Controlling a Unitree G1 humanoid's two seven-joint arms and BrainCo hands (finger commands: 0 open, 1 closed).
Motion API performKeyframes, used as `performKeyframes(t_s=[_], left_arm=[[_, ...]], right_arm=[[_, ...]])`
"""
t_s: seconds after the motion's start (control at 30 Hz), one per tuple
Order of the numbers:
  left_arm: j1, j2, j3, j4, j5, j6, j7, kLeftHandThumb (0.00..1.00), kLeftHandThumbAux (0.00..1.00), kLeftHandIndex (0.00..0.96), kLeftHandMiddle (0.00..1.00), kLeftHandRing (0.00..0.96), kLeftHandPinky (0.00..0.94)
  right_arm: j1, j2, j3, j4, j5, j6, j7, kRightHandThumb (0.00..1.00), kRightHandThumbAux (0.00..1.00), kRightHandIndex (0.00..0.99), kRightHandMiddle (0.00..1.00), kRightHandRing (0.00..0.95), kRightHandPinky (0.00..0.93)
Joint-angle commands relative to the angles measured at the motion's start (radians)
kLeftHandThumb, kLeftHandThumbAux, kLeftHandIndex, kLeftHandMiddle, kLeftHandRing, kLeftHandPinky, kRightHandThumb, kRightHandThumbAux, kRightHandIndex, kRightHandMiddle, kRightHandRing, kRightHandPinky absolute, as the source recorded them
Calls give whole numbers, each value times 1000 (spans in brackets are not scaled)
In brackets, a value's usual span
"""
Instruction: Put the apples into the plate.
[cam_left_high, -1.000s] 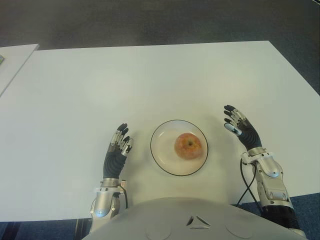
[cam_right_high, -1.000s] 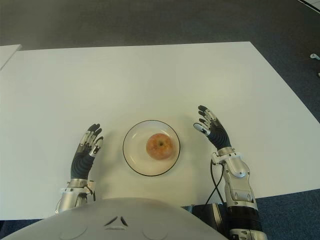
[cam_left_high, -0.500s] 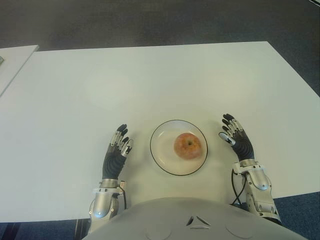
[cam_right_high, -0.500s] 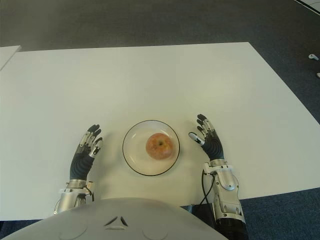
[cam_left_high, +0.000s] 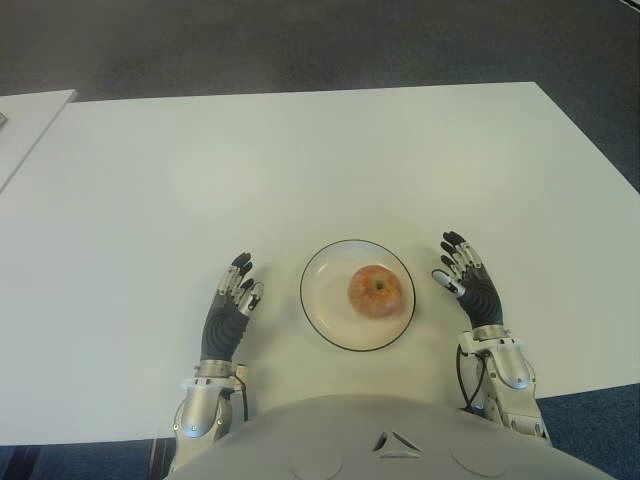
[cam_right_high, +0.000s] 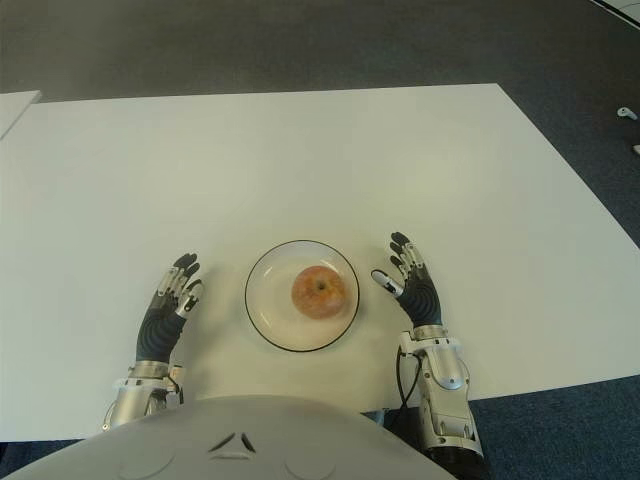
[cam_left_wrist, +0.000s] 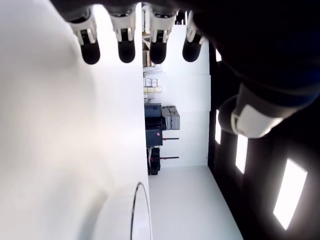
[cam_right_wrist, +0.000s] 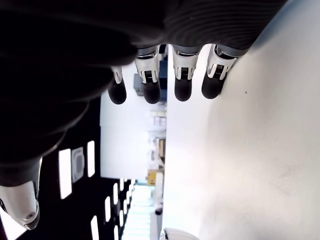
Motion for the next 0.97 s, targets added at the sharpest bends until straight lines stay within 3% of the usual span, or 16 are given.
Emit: performKeyframes(t_s=[0.03, 0.4, 0.7, 0.97], left_arm=[[-3, 10, 1, 18, 10, 19, 4, 95, 483, 5, 0, 0, 36], [-18, 27, 11, 51, 21, 53, 2, 84, 471, 0, 0, 0, 27], [-106, 34, 23, 223, 55, 24, 31, 79, 446, 0, 0, 0, 33], [-115, 46, 21, 238, 81, 53, 49, 69, 442, 0, 0, 0, 36]], right_arm=[[19, 20, 19, 37, -6, 58, -1, 193, 581, 1, 36, 12, 35], [24, 25, 20, 57, 29, 116, 16, 168, 592, 0, 2, 0, 1], [20, 31, 24, 75, 41, 118, 24, 161, 602, 0, 0, 0, 0], [11, 40, 22, 94, 45, 102, 24, 157, 603, 0, 3, 0, 12]])
